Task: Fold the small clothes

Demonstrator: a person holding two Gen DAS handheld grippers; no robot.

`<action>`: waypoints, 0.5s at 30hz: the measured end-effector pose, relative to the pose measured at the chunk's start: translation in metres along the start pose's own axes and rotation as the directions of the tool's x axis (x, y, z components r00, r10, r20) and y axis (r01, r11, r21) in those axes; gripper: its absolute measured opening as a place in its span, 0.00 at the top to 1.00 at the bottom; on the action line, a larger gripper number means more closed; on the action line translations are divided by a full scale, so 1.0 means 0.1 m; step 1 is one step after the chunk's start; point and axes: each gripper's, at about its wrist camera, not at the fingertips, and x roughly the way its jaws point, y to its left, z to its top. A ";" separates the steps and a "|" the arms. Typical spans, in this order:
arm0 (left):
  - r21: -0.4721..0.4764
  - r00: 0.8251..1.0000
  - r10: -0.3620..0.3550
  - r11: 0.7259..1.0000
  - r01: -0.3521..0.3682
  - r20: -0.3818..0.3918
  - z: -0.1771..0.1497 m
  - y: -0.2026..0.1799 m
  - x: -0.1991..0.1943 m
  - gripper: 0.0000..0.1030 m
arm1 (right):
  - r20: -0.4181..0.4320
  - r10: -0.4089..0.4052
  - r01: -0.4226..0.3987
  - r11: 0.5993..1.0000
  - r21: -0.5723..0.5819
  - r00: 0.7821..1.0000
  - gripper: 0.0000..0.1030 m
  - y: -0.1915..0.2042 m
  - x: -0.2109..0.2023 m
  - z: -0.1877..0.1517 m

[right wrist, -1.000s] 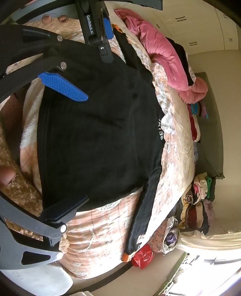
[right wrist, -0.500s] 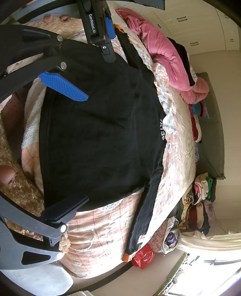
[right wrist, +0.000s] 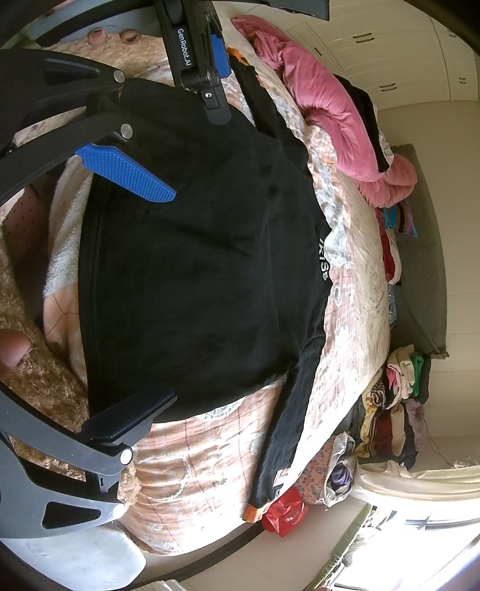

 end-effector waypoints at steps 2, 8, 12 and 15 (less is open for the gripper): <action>-0.001 1.000 0.003 1.000 -0.003 -0.001 0.00 0.00 0.00 0.09 | 0.000 -0.001 0.001 1.000 0.001 1.000 0.04 0.00 0.00 0.00; 0.000 1.000 0.003 1.000 -0.003 -0.001 0.00 0.00 0.00 0.09 | 0.001 -0.002 0.002 1.000 0.002 1.000 0.04 -0.01 0.00 0.00; 0.000 1.000 0.003 1.000 -0.003 0.001 0.00 0.00 0.00 0.09 | 0.001 -0.002 0.002 1.000 0.002 1.000 0.04 -0.01 0.00 0.00; -0.001 1.000 0.002 1.000 -0.002 0.001 0.00 0.00 0.00 0.09 | 0.001 -0.003 0.003 1.000 0.002 1.000 0.04 0.00 0.00 0.00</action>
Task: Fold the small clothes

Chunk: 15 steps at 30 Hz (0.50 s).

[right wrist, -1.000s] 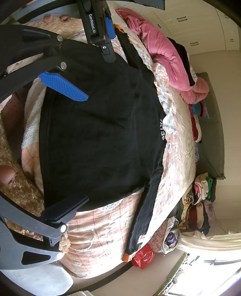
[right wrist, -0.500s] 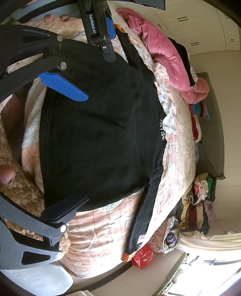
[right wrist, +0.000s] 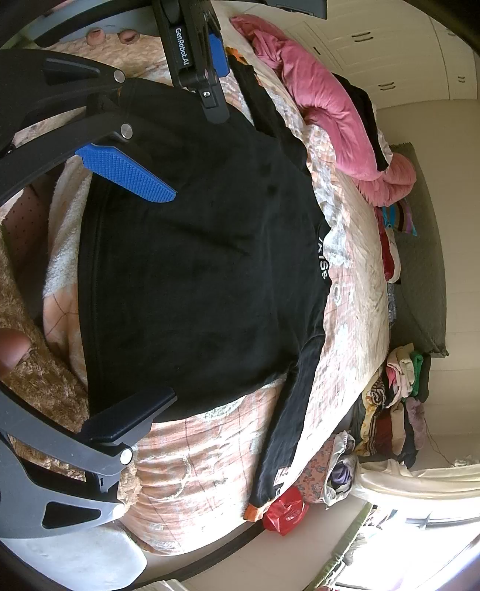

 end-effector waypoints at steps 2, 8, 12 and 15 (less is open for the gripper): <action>0.001 1.000 0.000 1.000 0.000 -0.001 0.00 0.00 0.00 0.09 | 0.000 0.001 -0.001 1.000 0.000 1.000 0.04 0.00 0.00 0.00; 0.002 1.000 -0.003 1.000 0.003 -0.002 0.00 0.00 0.00 0.09 | 0.002 -0.002 0.002 1.000 0.006 1.000 0.04 -0.01 0.00 0.01; 0.002 1.000 -0.005 1.000 0.005 -0.004 0.03 0.00 0.02 0.09 | 0.002 -0.002 0.002 1.000 0.007 1.000 0.04 -0.01 0.01 0.01; 0.005 1.000 -0.005 1.000 0.005 -0.008 0.03 -0.03 0.01 0.09 | 0.002 -0.001 0.001 1.000 0.006 1.000 0.04 -0.02 0.01 0.02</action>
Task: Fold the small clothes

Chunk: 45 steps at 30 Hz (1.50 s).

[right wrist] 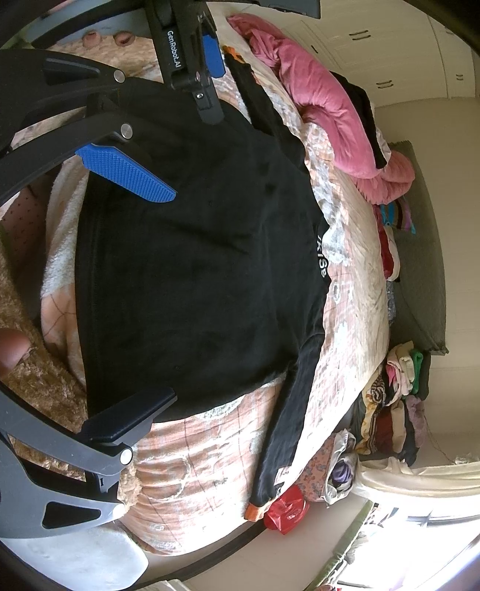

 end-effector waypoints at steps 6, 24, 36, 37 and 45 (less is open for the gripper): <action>0.000 1.000 0.000 1.000 0.000 0.007 0.01 0.01 0.04 0.09 | -0.003 0.003 -0.003 1.000 0.002 1.000 0.04 0.01 0.01 0.00; 0.028 0.999 0.033 0.999 -0.033 -0.003 0.50 0.11 0.33 0.09 | -0.020 0.046 -0.046 0.999 0.023 0.999 0.04 0.10 0.32 0.56; -0.004 1.000 0.006 1.000 -0.006 0.007 1.01 0.21 0.49 0.09 | -0.007 0.069 -0.068 0.996 0.048 0.998 0.04 0.11 0.52 1.03; -0.007 1.000 0.003 1.000 -0.003 0.010 1.05 0.22 0.50 0.09 | -0.006 0.074 -0.073 0.996 0.051 0.997 0.04 0.11 0.54 1.07; -0.015 1.000 0.006 1.000 -0.006 0.025 1.39 0.27 0.59 0.09 | -0.015 0.159 -0.156 0.980 0.124 0.987 0.04 0.02 0.63 1.38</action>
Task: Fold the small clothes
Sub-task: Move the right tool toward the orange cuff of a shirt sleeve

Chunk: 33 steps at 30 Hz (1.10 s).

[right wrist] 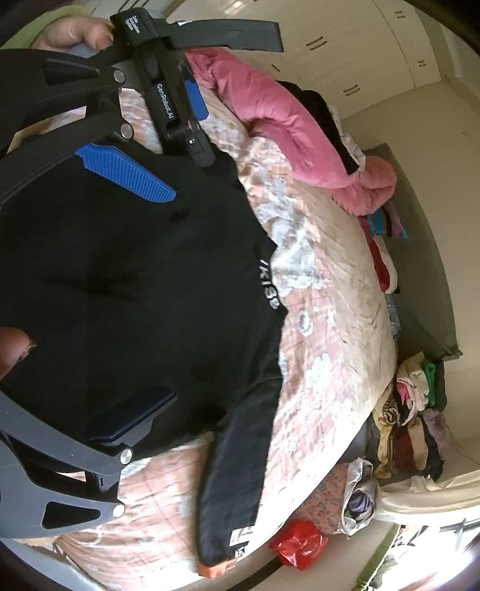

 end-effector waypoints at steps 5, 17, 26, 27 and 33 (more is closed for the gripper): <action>-0.012 1.000 0.006 1.000 -0.006 0.014 0.25 0.04 0.03 0.09 | 0.042 -0.007 0.007 1.000 0.007 0.999 0.04 -0.05 -0.01 0.26; -0.033 0.998 0.004 0.999 -0.002 0.062 0.80 -0.04 0.15 0.09 | 0.138 -0.107 0.097 0.992 0.082 0.985 0.04 -0.41 0.08 0.85; -0.006 0.999 -0.016 1.000 0.016 0.042 0.93 -0.38 0.39 0.09 | 0.180 -0.265 0.223 0.949 0.224 0.947 0.04 -0.98 0.28 1.08; -0.003 0.999 -0.040 0.999 0.040 0.038 0.92 -0.43 0.43 0.09 | 0.183 -0.281 0.235 0.943 0.237 0.942 0.04 -1.04 0.30 1.07; 0.033 0.997 -0.080 0.996 0.079 0.019 0.85 -0.69 0.60 0.09 | 0.158 -0.397 0.329 0.883 0.336 0.904 0.04 -1.60 0.41 0.95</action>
